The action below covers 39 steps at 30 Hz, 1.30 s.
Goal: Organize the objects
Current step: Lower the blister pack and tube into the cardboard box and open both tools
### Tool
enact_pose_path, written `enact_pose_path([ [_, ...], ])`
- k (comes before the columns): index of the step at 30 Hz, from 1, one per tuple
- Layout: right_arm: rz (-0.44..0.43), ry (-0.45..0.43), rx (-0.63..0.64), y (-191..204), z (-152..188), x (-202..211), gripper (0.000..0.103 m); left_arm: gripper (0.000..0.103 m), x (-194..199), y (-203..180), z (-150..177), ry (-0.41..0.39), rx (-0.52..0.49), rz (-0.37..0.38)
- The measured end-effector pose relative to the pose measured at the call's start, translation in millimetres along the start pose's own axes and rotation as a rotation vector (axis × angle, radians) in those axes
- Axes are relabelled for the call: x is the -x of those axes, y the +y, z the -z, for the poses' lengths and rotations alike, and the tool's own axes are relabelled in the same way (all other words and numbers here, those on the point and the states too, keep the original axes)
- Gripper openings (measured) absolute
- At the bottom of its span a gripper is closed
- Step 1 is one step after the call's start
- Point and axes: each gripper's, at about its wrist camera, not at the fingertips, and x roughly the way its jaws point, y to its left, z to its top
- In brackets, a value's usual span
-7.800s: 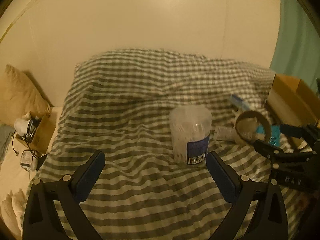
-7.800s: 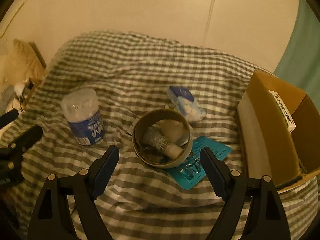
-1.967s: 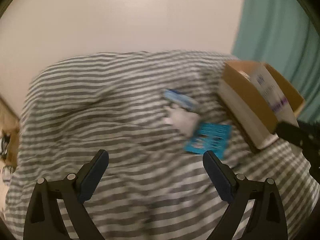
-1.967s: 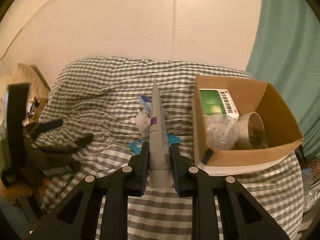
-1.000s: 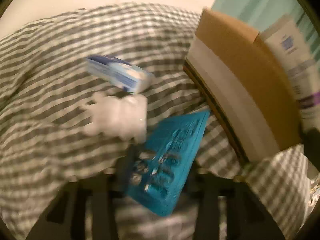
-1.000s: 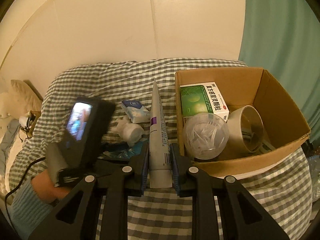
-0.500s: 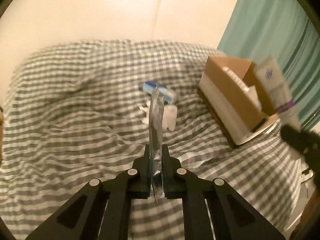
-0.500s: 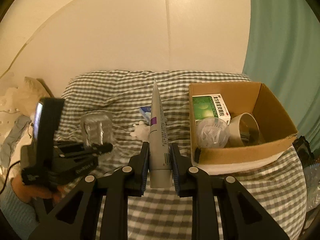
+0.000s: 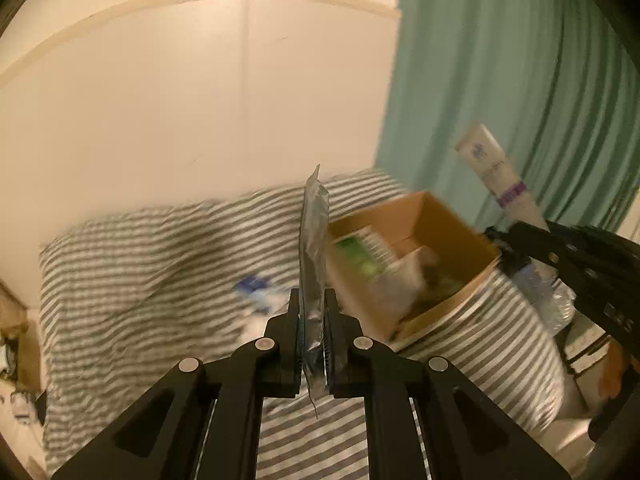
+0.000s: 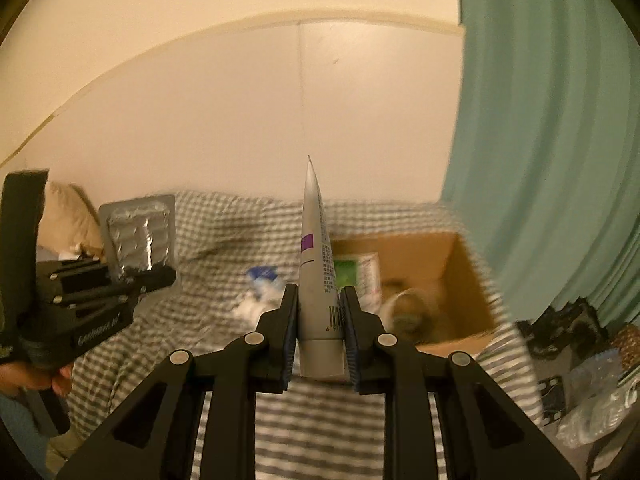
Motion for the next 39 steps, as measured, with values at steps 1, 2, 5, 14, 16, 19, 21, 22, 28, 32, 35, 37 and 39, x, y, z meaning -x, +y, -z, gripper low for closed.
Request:
enact_pose_path([
  [1, 0.014, -0.006, 0.002, -7, -6, 2, 0.020, 0.008, -1, -9, -7, -0.007, -0.008, 0.013],
  [2, 0.027, -0.013, 0.004, -13, -13, 3, 0.020, 0.008, -3, -16, -13, -0.013, -0.015, 0.021],
  [5, 0.052, -0.023, 0.003, -36, -35, 0, 0.020, 0.008, -19, -40, -33, -0.021, -0.022, 0.076],
  [14, 0.077, 0.065, -0.082, -102, -33, -73, 0.020, 0.008, -112, -91, -43, 0.092, -0.075, 0.124],
  [16, 0.076, 0.102, -0.086, -110, -27, -95, 0.020, 0.008, -134, -92, -36, 0.131, -0.077, 0.119],
  [19, 0.067, 0.144, -0.083, -113, -22, -124, 0.020, 0.008, -157, -91, -29, 0.173, -0.070, 0.101],
  [21, 0.061, 0.155, -0.084, -114, -18, -136, 0.020, 0.008, -168, -90, -27, 0.190, -0.071, 0.087],
  [22, 0.056, 0.160, -0.090, -115, -15, -142, 0.020, 0.008, -173, -89, -26, 0.196, -0.070, 0.077],
  [28, 0.008, 0.132, -0.177, -135, -6, -145, 0.020, 0.012, -173, -84, -28, 0.185, -0.042, 0.068],
  [32, 0.011, 0.083, -0.188, -133, -7, -124, 0.046, 0.049, -160, -85, -32, 0.160, -0.053, 0.041],
  [35, 0.004, 0.044, -0.203, -127, -7, -104, 0.060, 0.061, -140, -83, -33, 0.121, -0.071, 0.010],
  [37, -0.006, 0.035, -0.212, -128, -6, -91, 0.061, 0.062, -127, -76, -33, 0.117, -0.065, 0.007],
  [39, -0.006, 0.016, -0.227, -128, -3, -74, 0.065, 0.067, -114, -68, -34, 0.105, -0.051, 0.005],
])
